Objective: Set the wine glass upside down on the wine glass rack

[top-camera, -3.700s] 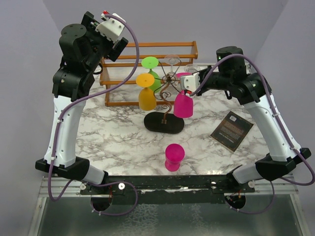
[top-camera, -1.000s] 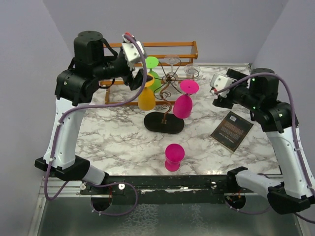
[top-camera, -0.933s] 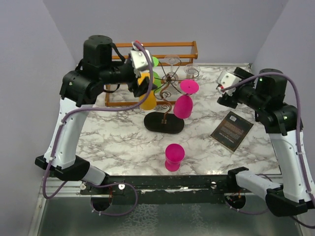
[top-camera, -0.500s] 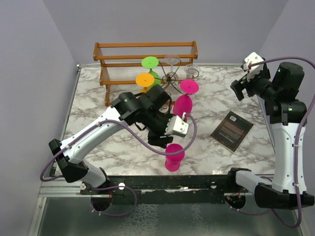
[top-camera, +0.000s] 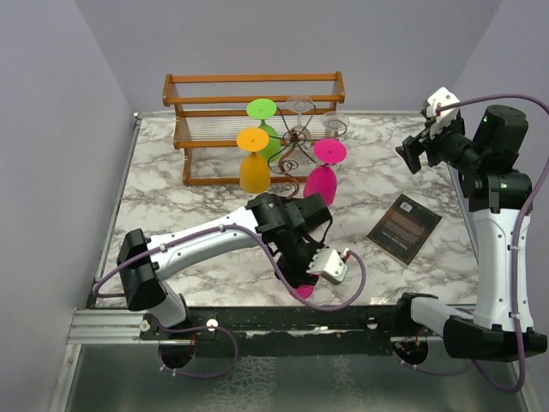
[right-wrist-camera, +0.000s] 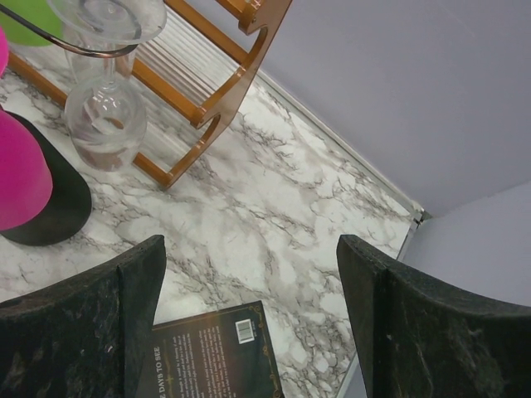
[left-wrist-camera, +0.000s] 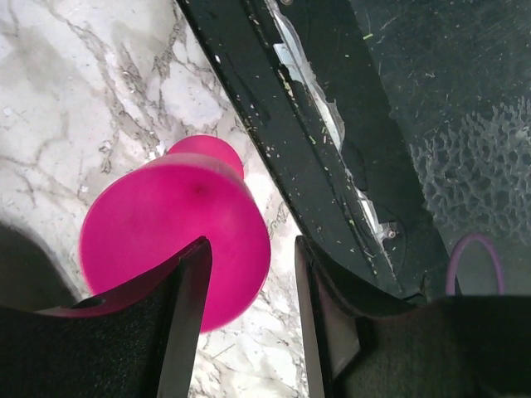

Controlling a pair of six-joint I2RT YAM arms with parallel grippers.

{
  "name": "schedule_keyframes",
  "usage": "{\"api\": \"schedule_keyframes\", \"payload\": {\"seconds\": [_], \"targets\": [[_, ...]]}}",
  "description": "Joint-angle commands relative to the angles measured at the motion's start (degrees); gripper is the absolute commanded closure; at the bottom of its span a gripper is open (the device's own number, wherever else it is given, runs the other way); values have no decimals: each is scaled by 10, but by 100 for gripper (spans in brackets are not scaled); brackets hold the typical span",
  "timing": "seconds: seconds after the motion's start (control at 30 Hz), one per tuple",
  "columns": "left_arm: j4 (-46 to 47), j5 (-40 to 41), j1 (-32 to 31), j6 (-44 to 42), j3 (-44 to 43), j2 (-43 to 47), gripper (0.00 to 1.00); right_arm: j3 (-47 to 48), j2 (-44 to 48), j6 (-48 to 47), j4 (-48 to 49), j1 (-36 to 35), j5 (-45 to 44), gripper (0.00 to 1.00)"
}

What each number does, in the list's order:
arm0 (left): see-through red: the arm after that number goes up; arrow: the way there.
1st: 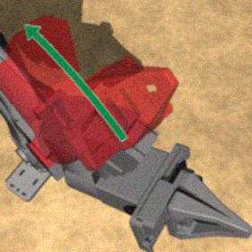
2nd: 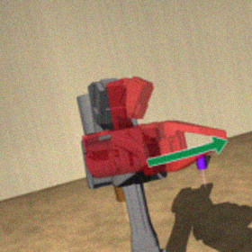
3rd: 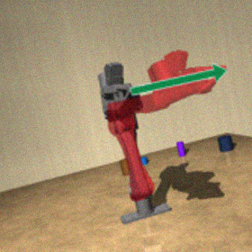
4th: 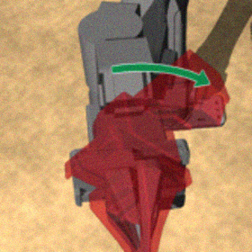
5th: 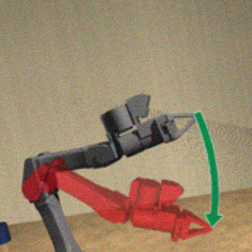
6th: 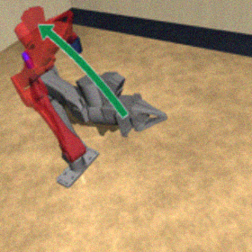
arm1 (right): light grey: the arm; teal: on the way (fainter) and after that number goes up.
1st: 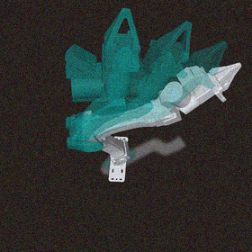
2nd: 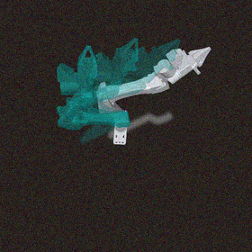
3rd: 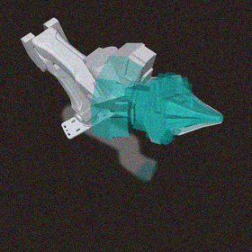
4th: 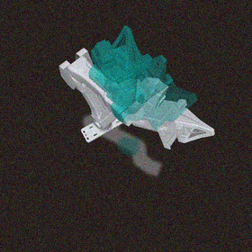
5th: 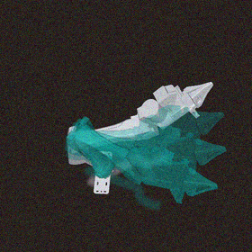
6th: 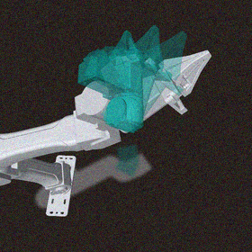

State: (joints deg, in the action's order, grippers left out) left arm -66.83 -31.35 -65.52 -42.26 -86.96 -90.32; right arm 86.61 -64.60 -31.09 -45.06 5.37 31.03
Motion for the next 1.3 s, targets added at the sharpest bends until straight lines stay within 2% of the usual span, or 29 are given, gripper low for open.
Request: {"api": "schedule_keyframes", "payload": {"seconds": [0.0,0.2,0.43,0.6,0.9,1.03,1.27], "targets": [[33,10,-21,-19,25,-16,55,-4,4,4,23,4,11,17],[35,14,-33,-27,49,-22,74,1,-1,2,22,4,12,17],[-5,-11,-33,-40,6,-1,100,11,-12,1,22,4,0,17],[-41,-46,-32,-39,-62,16,100,14,-16,28,38,5,-38,17],[-57,-143,14,8,-257,8,100,9,-16,103,70,36,-134,16],[12,-141,48,81,-312,13,100,26,-19,133,68,53,-142,16],[210,-109,144,273,-368,29,100,77,-33,182,72,65,-151,18]]}}
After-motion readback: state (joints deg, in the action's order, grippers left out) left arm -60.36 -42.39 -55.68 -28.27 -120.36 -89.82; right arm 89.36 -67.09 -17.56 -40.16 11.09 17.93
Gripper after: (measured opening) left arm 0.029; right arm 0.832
